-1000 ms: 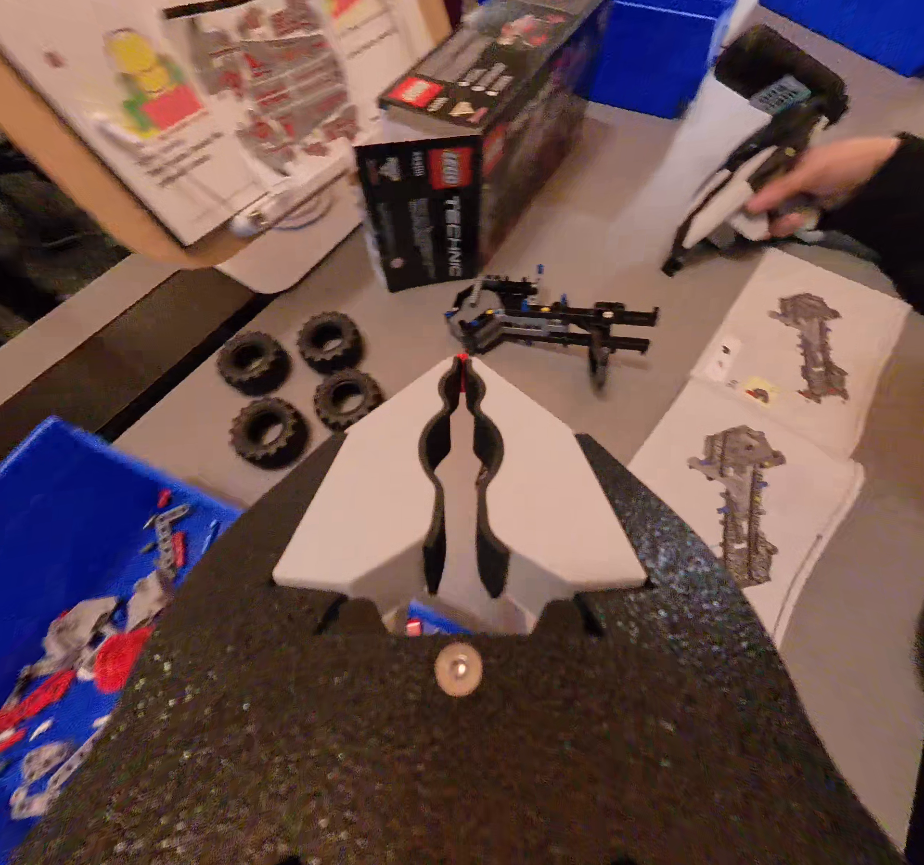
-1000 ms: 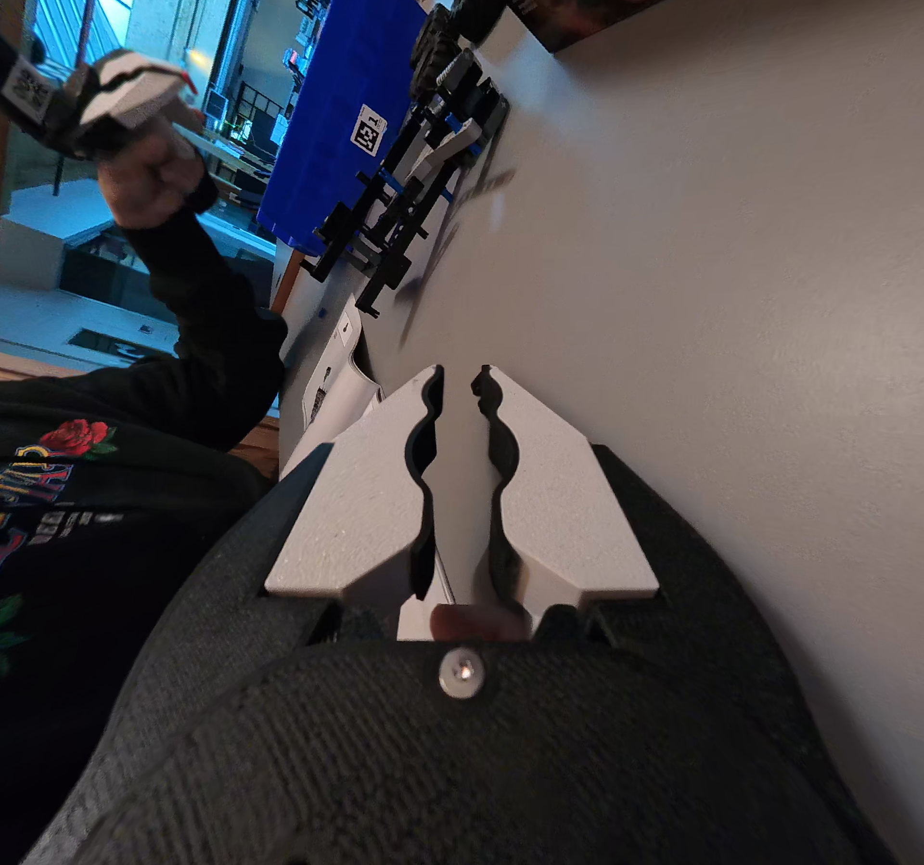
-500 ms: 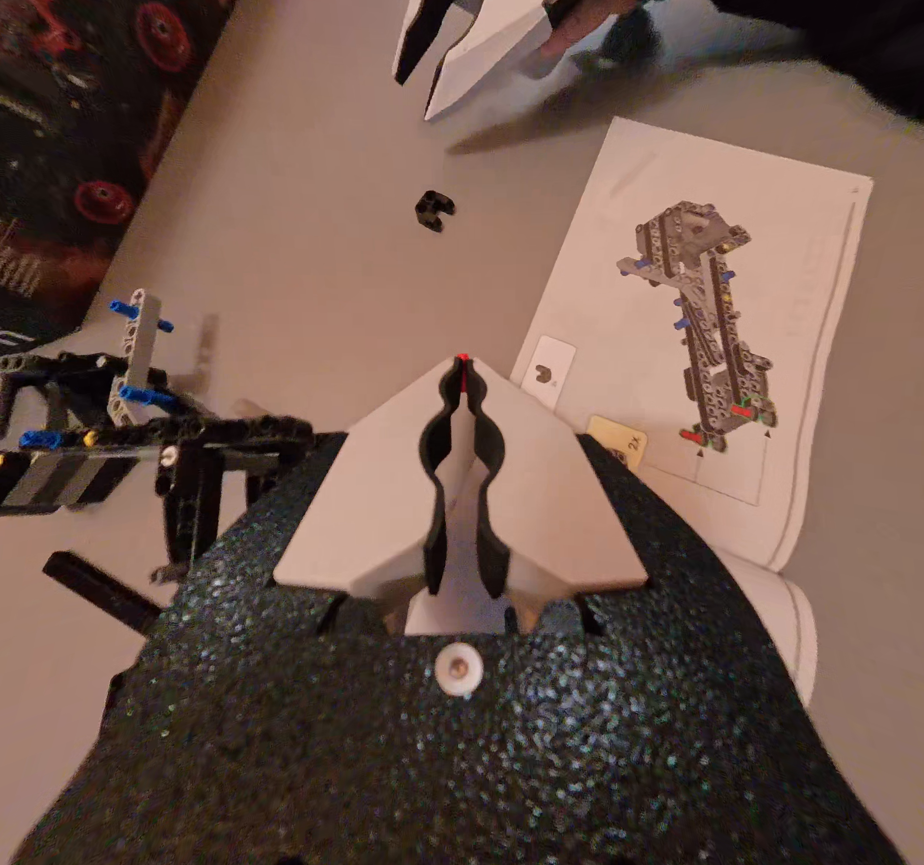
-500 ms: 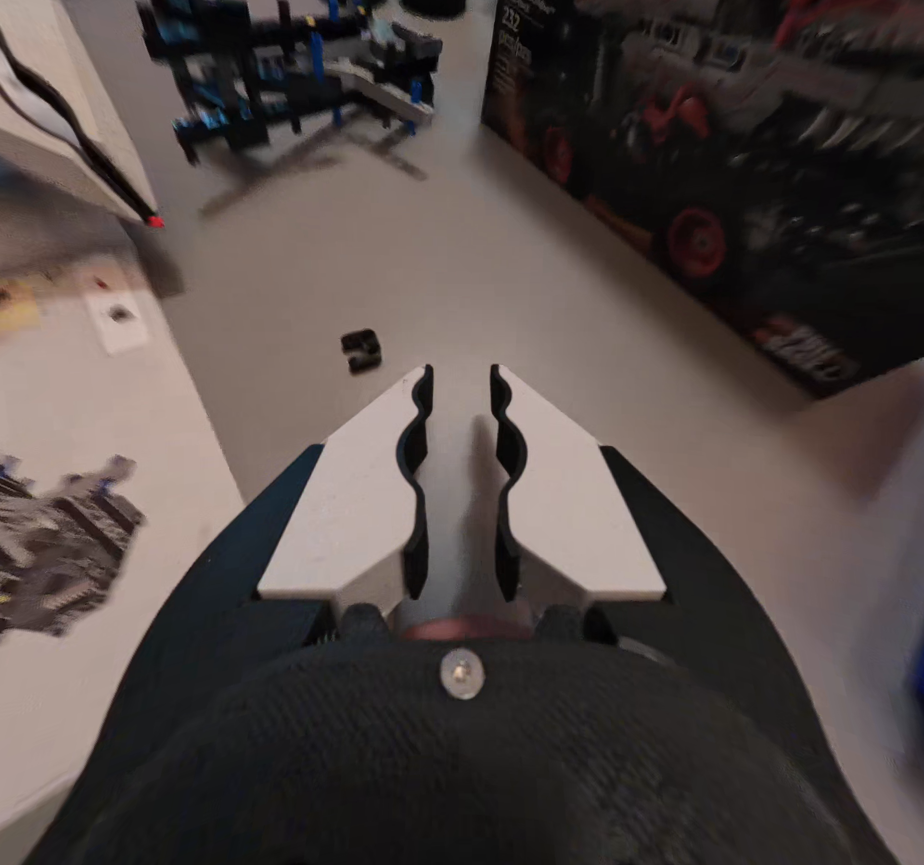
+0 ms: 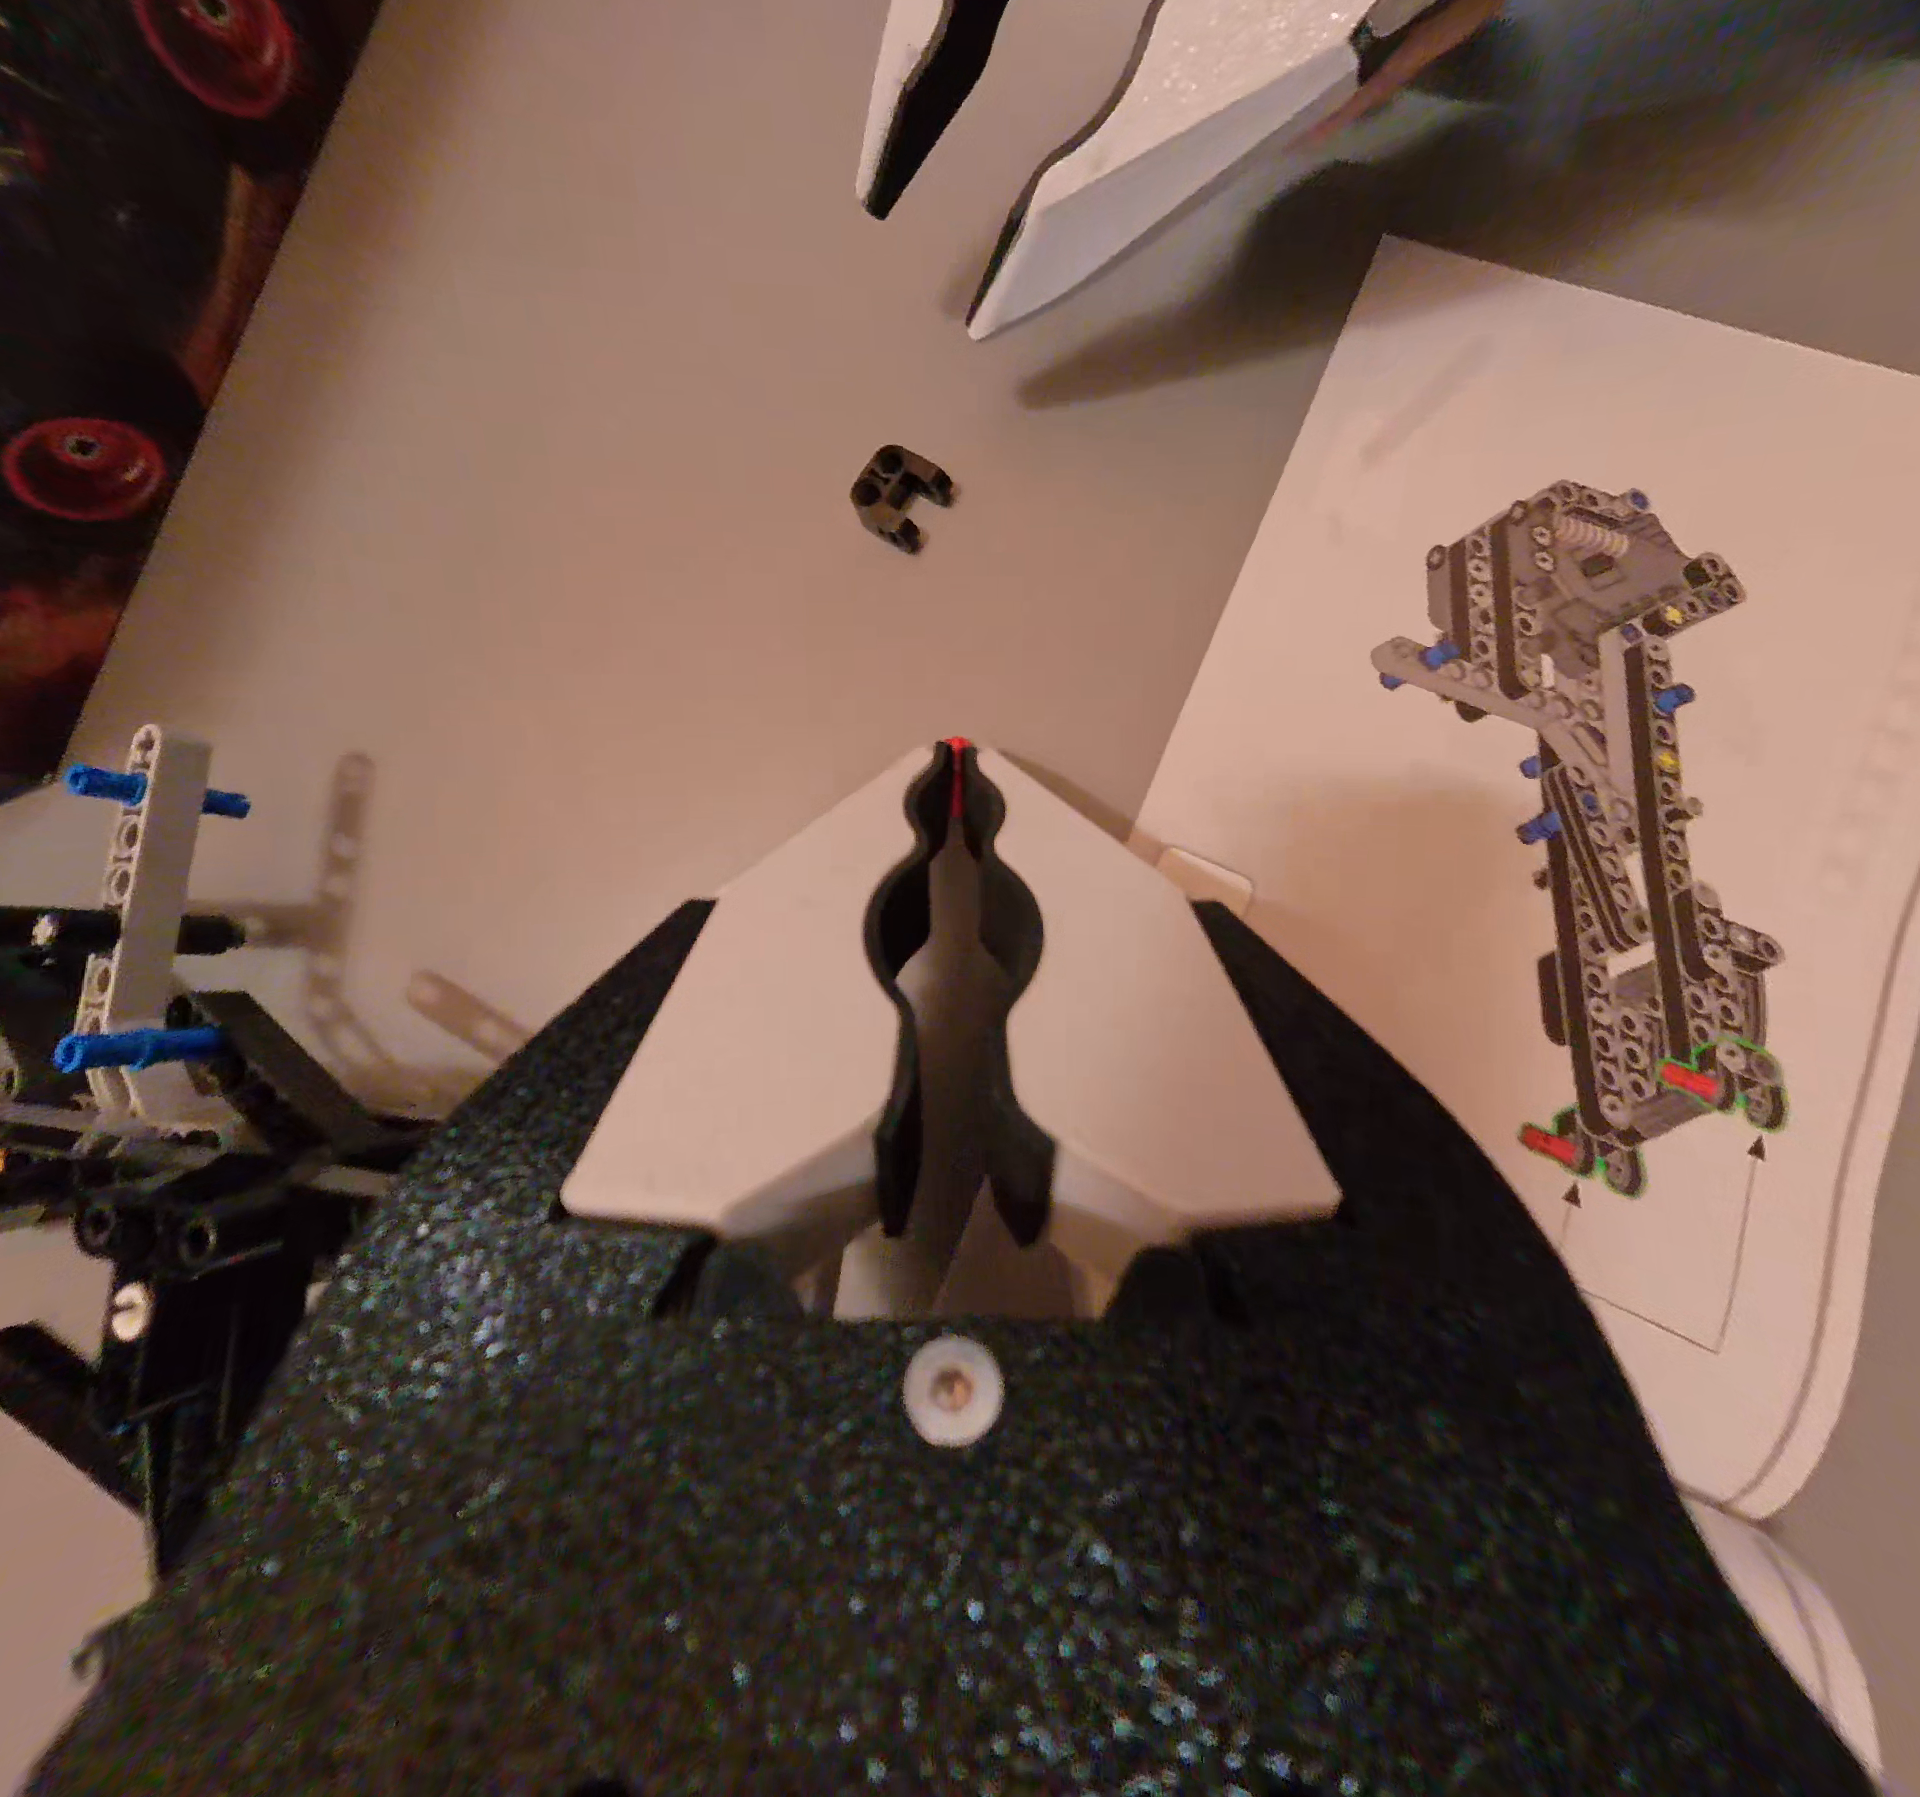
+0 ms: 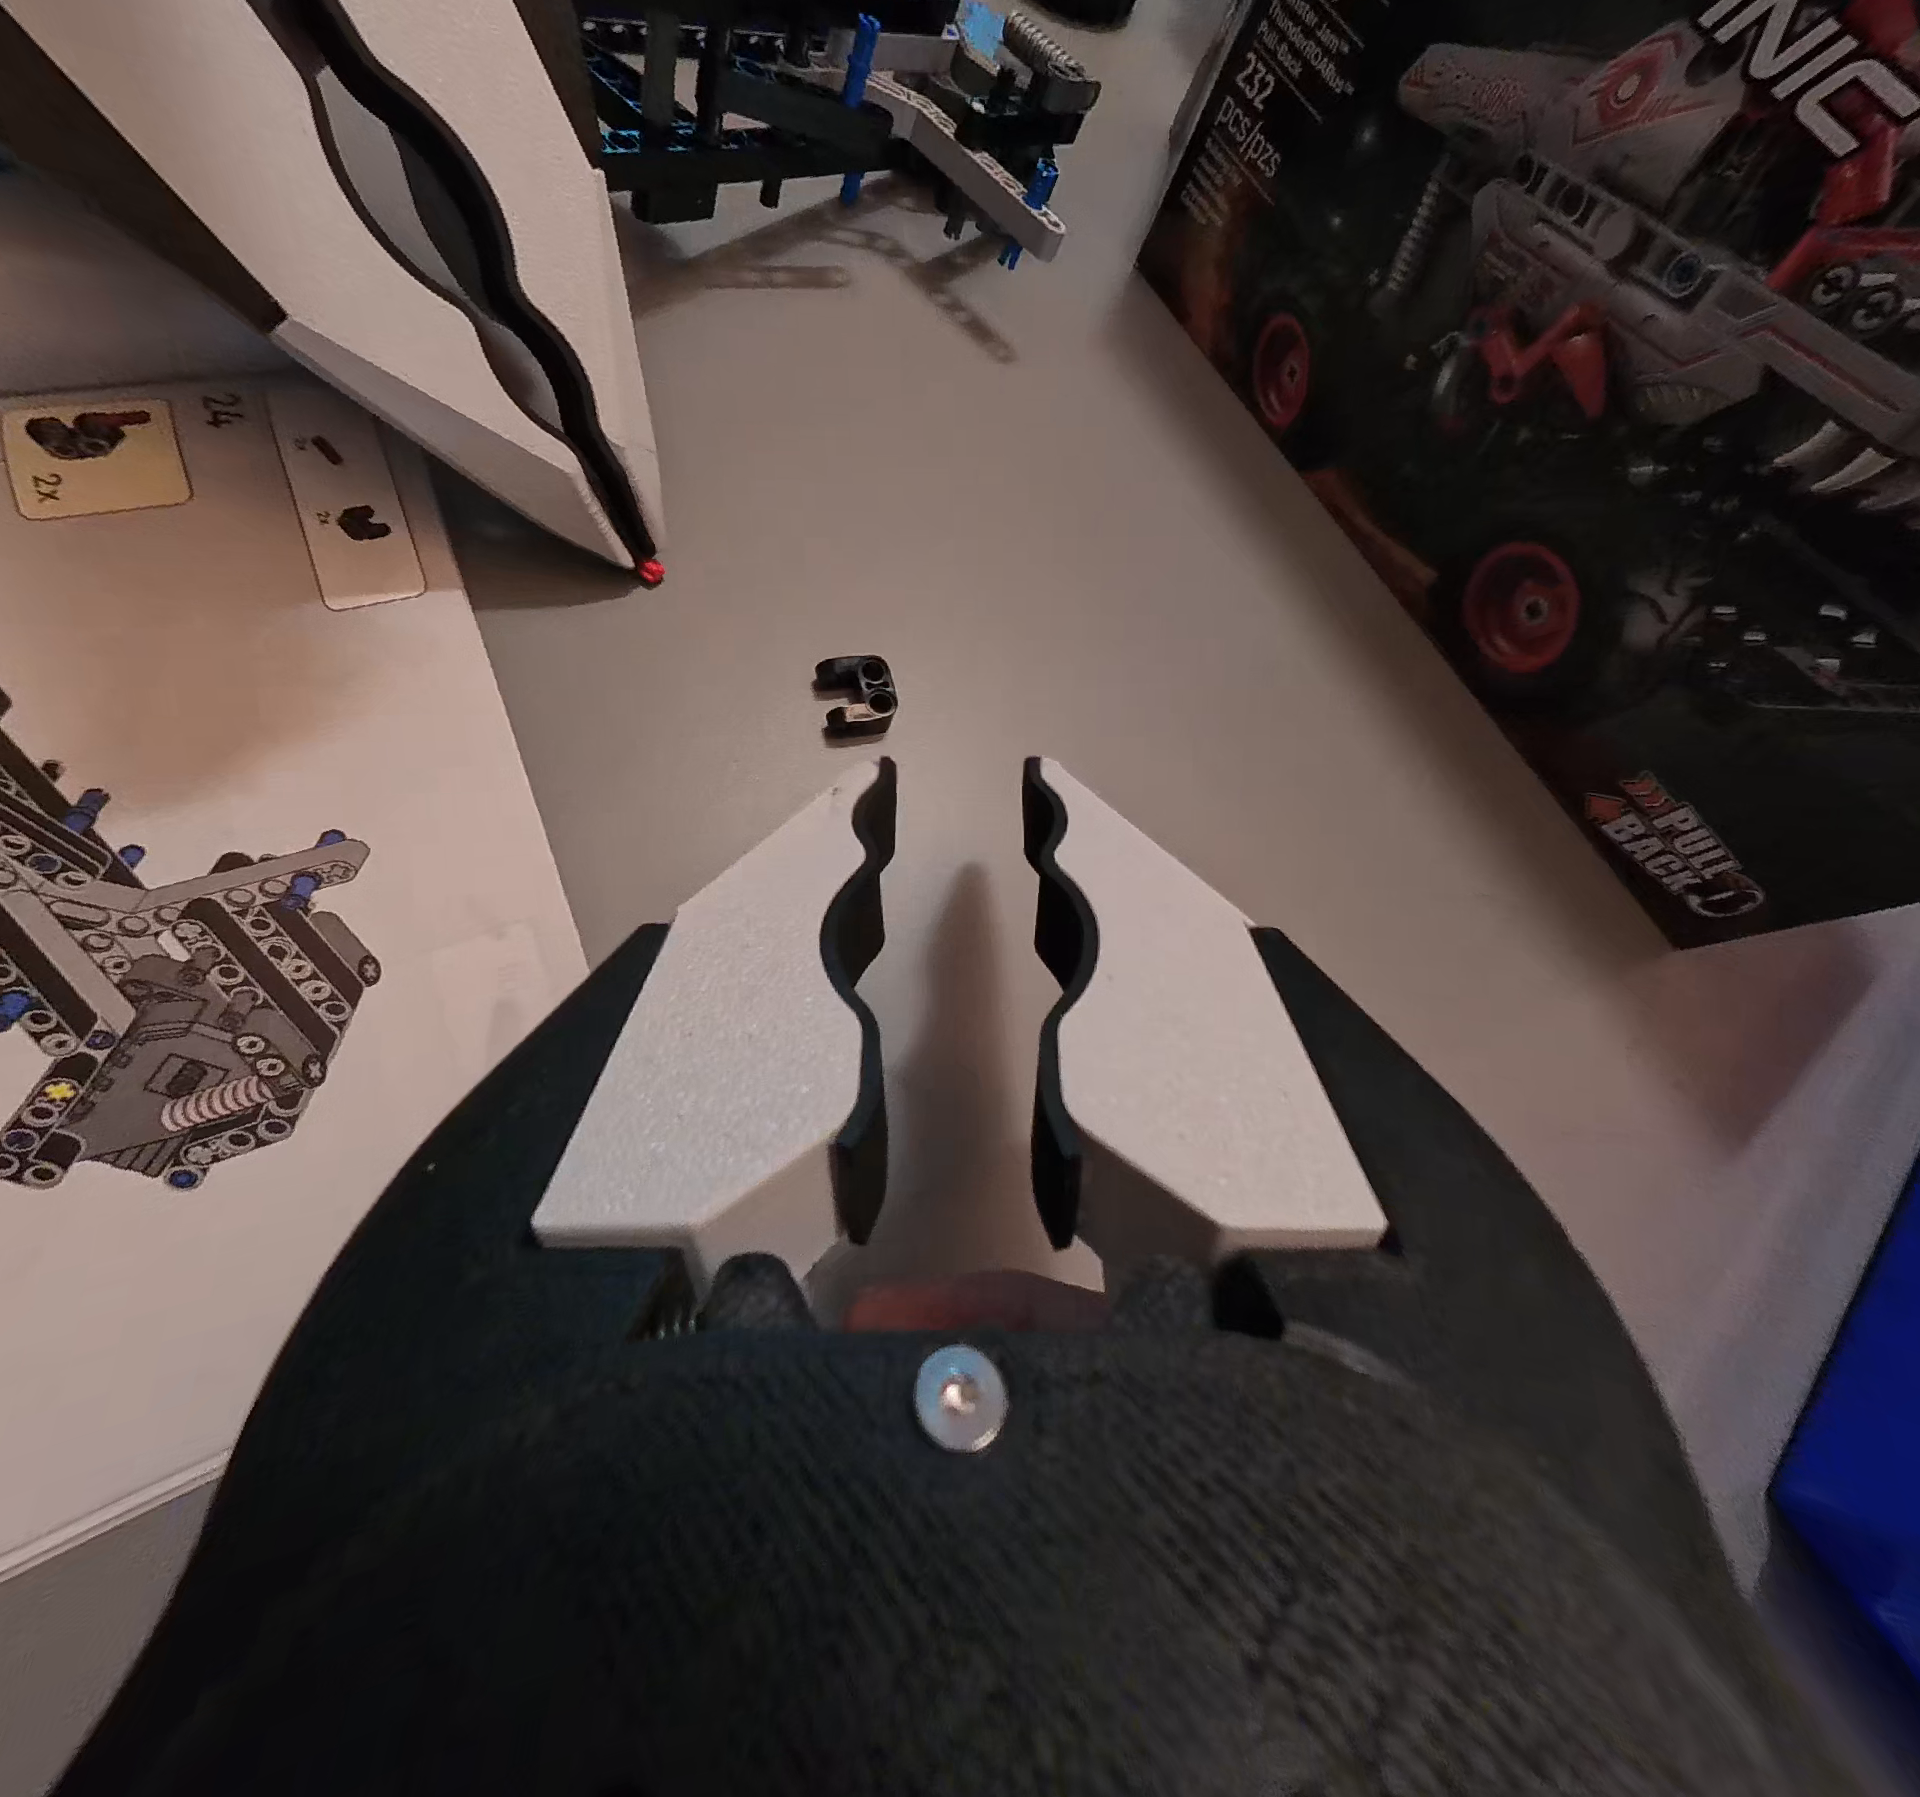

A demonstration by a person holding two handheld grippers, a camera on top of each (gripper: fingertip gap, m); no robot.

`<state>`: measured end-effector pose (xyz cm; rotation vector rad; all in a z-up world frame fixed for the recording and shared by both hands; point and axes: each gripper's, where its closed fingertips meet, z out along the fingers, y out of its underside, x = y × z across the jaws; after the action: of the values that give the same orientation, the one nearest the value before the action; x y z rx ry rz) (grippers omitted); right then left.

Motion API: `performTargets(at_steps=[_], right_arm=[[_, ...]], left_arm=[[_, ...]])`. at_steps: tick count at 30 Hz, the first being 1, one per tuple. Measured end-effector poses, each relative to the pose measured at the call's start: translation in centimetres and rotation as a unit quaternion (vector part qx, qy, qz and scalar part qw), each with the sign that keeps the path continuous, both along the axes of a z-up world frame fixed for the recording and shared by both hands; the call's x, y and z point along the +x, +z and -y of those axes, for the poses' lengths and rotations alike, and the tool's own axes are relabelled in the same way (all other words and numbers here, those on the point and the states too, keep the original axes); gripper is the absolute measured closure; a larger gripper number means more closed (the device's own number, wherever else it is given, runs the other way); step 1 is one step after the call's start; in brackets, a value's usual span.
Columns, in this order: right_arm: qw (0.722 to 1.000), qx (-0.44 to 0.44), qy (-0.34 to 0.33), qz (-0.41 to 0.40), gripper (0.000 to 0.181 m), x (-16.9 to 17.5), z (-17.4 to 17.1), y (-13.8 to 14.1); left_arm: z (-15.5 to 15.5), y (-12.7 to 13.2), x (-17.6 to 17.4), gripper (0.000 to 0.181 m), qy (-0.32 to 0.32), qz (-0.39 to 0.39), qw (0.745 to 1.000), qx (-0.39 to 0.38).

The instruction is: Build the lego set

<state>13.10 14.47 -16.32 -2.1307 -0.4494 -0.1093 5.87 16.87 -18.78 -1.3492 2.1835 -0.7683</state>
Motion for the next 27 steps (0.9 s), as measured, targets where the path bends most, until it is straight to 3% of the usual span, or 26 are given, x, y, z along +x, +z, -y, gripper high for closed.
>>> performTargets(at_steps=[1,6,11,15,20,27], right_arm=[[1.000,0.000,-0.001,0.001,0.159,0.1,0.0,-0.1],[1.000,-0.007,-0.005,-0.007,0.159,0.2,0.0,-0.5],[1.000,-0.024,-0.006,0.009,0.160,0.4,0.1,-1.5],[0.999,-0.032,-0.006,0.005,0.160,0.4,0.1,-2.0],[0.999,-0.035,-0.005,0.002,0.161,0.4,0.2,-2.0],[0.999,-0.046,0.009,-0.016,0.170,0.0,0.4,-2.2]], left_arm=[[0.0,0.0,0.0,0.181,0.005,0.000,1.000,-0.004],[-0.3,1.6,0.0,0.174,0.014,0.034,0.999,-0.013],[-1.5,7.0,-1.0,0.176,0.035,0.129,0.989,-0.057],[-5.0,11.3,-3.8,0.179,0.079,0.193,0.977,-0.044],[-13.0,14.9,-10.8,0.179,0.172,0.224,0.959,0.031],[-29.4,17.8,-23.8,0.180,0.382,0.206,0.896,0.099]])
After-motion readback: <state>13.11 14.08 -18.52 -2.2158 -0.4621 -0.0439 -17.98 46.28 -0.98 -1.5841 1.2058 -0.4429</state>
